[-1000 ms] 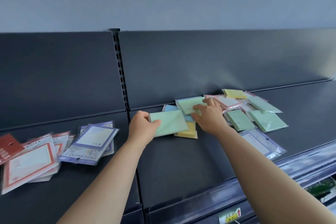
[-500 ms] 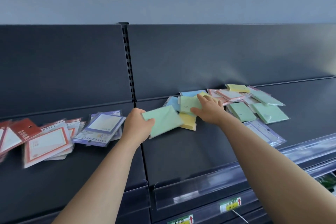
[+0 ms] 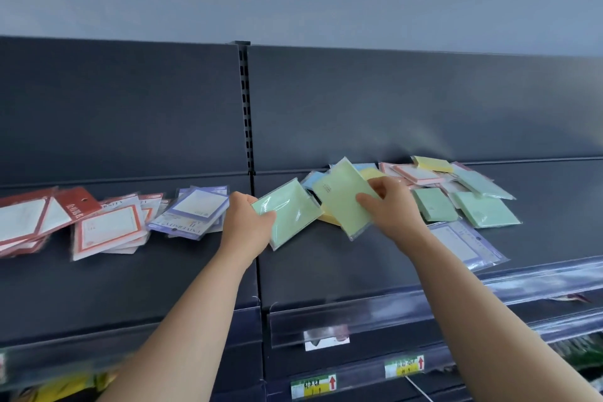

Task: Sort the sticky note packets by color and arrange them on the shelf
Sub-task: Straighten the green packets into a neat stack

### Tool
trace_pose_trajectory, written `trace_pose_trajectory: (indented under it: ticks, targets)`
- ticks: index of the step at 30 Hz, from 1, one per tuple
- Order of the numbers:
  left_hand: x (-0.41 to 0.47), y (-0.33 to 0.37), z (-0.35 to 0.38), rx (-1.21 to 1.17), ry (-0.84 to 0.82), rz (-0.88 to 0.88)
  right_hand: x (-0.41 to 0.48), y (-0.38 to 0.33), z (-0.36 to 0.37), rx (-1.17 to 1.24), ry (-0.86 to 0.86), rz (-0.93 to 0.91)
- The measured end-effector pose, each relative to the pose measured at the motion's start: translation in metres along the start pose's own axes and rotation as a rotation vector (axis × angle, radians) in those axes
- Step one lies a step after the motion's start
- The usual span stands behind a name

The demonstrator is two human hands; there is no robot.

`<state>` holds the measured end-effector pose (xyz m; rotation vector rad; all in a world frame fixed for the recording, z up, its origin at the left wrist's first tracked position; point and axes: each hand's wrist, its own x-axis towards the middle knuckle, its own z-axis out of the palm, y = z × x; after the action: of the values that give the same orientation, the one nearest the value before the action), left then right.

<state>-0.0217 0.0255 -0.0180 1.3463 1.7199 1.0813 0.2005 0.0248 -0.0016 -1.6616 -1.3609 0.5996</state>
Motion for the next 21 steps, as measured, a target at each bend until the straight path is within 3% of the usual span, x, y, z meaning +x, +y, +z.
trace_pose_trajectory:
  ticks: [9, 21]
  targets:
    - [-0.026, -0.010, -0.048, -0.157, 0.138, 0.017, -0.018, -0.020, 0.061, 0.214, -0.211, 0.015]
    - [-0.047, -0.062, -0.180, -0.314, 0.456, -0.030, -0.076, -0.119, 0.171, 0.261, -0.406, -0.164]
